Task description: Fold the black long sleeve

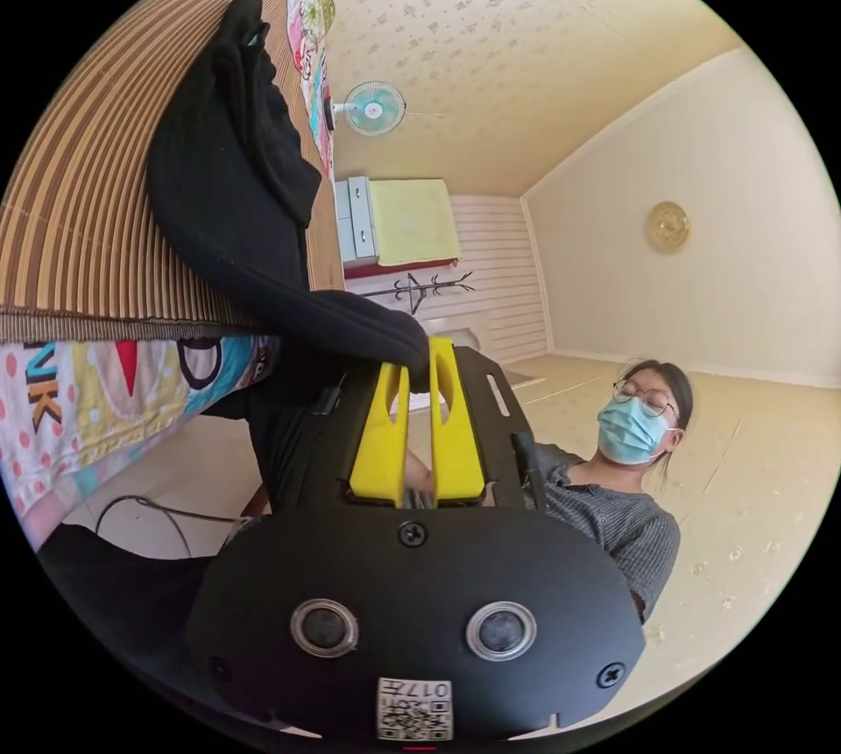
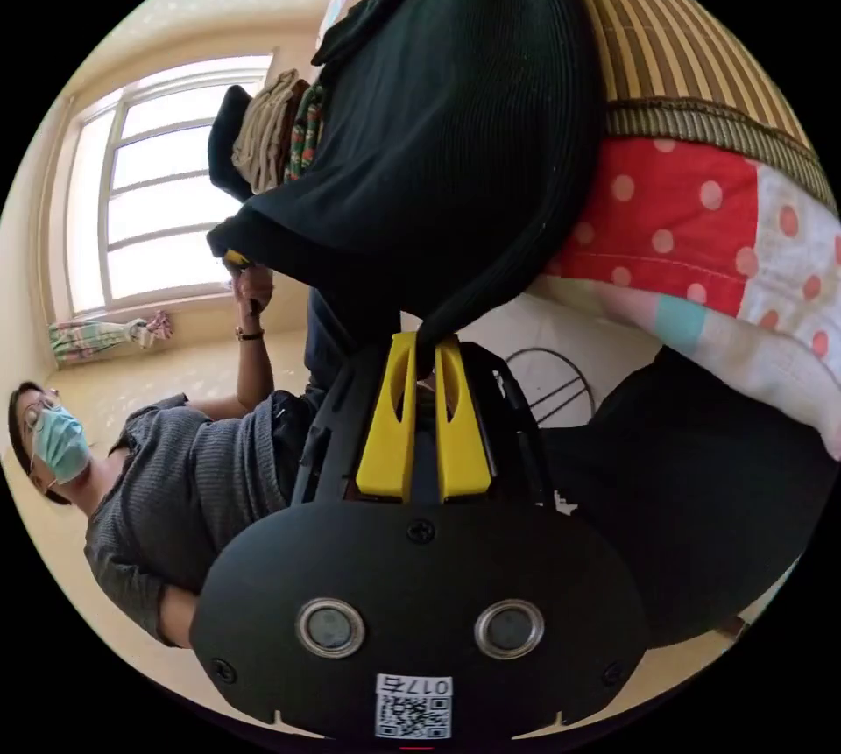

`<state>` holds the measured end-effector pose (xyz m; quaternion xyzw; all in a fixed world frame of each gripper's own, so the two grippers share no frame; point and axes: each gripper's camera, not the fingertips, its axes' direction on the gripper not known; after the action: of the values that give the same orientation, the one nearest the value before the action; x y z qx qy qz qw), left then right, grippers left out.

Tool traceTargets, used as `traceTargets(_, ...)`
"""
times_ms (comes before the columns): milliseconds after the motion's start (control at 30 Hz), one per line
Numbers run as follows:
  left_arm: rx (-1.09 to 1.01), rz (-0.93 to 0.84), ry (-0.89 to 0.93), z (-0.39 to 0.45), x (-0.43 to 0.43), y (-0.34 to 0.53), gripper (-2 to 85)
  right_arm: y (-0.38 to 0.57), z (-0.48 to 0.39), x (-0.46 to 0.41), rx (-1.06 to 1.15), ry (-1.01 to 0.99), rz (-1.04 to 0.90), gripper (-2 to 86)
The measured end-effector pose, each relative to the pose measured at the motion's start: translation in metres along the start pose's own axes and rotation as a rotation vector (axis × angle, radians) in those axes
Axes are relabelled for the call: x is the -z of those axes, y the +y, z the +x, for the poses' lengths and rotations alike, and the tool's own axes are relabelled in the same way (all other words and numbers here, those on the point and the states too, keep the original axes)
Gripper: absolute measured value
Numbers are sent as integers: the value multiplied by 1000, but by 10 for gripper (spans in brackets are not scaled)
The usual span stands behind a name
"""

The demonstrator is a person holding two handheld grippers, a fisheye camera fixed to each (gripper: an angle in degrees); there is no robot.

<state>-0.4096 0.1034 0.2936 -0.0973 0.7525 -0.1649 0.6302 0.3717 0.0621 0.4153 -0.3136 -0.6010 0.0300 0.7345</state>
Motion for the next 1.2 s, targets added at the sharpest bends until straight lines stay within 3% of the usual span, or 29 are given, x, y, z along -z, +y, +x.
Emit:
traceTargets(167, 3, 35, 10, 11, 13, 2, 40, 58, -15, 84, 248, -415, 393, 23)
traceTargets(267, -12, 44, 59, 22, 18, 4, 40, 81, -21, 122, 296, -490, 551, 19)
traceTargets(400, -59, 59, 174, 44, 23, 8, 40, 93, -40, 146, 351, -528, 593, 16)
traceTargets(733, -190, 27, 116, 112, 34, 27, 40, 116, -108, 176, 528, -458, 593, 15)
traceTargets(800, -178, 37, 82, 108, 37, 30, 40, 117, -100, 178, 489, -420, 622, 16)
traceTargets(967, 6, 69, -26, 46, 48, 32, 40, 99, -29, 170, 50, -271, 632, 18)
traceTargets(1067, 87, 113, -8, 15, 51, 31, 40, 87, -14, 168, -22, -322, 656, 20)
traceTargets(1200, 7, 180, 18, 9, 45, -11, 40, 50, -21, 175, -61, -298, 711, 20)
